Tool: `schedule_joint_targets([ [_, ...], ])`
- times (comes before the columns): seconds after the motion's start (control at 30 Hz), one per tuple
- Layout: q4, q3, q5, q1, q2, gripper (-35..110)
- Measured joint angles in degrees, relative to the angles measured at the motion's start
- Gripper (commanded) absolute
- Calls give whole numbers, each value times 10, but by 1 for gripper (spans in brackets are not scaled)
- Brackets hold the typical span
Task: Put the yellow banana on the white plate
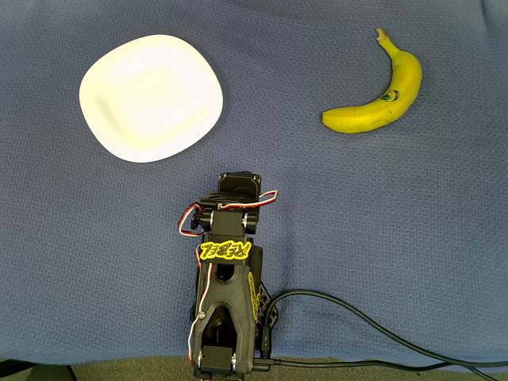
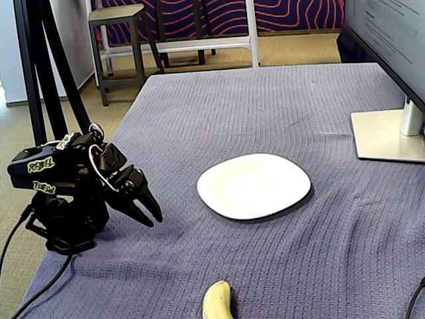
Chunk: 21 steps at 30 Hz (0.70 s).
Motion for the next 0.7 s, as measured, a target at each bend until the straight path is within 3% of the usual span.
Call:
schedule_joint_targets([
  [0.5, -50, -50, -42, -25, -87, 7],
  [0.7, -91, -112, -114, -25, -162, 8],
])
